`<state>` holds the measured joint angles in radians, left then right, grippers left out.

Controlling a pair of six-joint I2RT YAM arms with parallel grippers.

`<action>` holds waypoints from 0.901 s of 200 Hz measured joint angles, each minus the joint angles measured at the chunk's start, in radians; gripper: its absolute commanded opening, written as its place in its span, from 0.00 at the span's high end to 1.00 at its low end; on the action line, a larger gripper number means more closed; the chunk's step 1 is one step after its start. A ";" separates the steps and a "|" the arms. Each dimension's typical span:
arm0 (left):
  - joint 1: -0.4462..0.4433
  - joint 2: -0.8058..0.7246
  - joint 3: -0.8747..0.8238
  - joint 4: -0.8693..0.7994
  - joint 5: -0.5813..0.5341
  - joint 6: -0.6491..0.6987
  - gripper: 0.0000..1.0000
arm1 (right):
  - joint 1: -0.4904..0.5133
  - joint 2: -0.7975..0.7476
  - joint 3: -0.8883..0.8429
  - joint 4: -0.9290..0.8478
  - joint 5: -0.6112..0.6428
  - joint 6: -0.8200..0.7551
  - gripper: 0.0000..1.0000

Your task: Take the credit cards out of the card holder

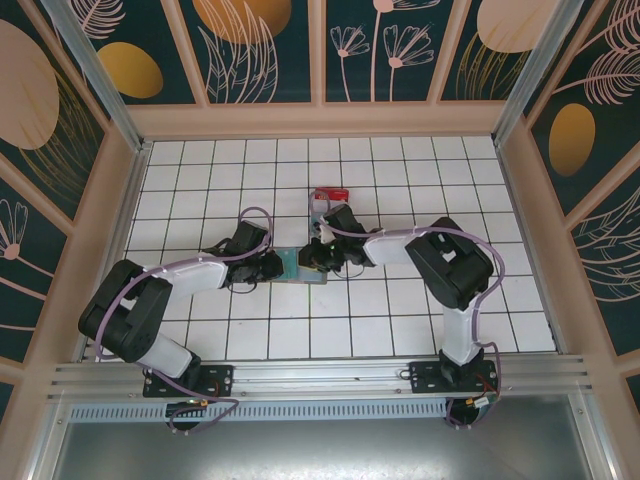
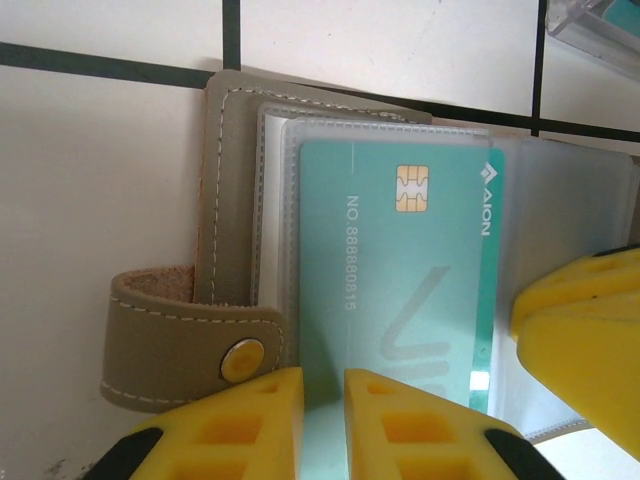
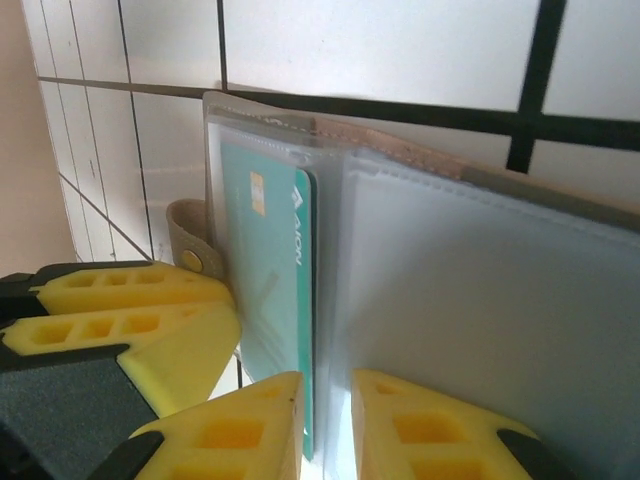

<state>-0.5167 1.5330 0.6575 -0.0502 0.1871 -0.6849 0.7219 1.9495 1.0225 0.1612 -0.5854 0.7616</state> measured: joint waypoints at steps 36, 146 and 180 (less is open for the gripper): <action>0.000 0.000 0.000 0.002 0.006 0.000 0.80 | 0.002 0.020 0.023 0.000 -0.011 0.000 0.80; 0.003 0.017 0.015 -0.019 -0.004 -0.013 0.95 | 0.002 0.030 0.027 -0.004 -0.010 -0.003 1.00; 0.002 0.034 0.035 -0.025 -0.015 -0.015 0.96 | -0.011 0.018 0.014 -0.003 -0.010 -0.004 1.00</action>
<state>-0.5144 1.5665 0.6922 -0.0753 0.1719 -0.7002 0.7105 1.9678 1.0370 0.1581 -0.5957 0.7578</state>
